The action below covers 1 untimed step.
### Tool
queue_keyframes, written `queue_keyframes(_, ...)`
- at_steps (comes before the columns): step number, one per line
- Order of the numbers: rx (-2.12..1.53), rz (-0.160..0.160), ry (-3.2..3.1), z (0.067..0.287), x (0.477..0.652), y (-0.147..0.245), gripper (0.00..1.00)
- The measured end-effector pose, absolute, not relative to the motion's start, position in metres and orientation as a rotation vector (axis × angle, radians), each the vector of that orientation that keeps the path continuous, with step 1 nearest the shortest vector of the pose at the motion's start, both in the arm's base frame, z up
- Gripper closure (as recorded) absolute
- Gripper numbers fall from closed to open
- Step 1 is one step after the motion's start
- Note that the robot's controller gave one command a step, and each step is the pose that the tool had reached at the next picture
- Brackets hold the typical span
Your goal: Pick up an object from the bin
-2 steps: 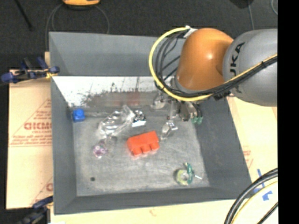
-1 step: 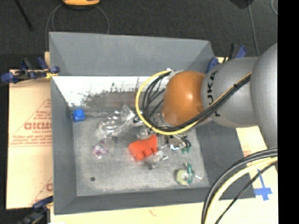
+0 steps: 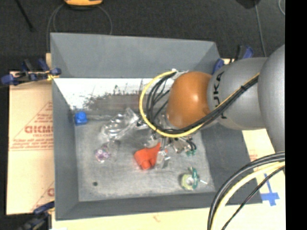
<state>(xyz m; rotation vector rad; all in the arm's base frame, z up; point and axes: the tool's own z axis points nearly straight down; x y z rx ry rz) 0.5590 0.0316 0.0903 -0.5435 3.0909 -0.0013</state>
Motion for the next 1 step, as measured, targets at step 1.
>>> queue_keyframes(1,-0.535,-0.001,3.082,0.2135,0.5808,0.0694,1.0)
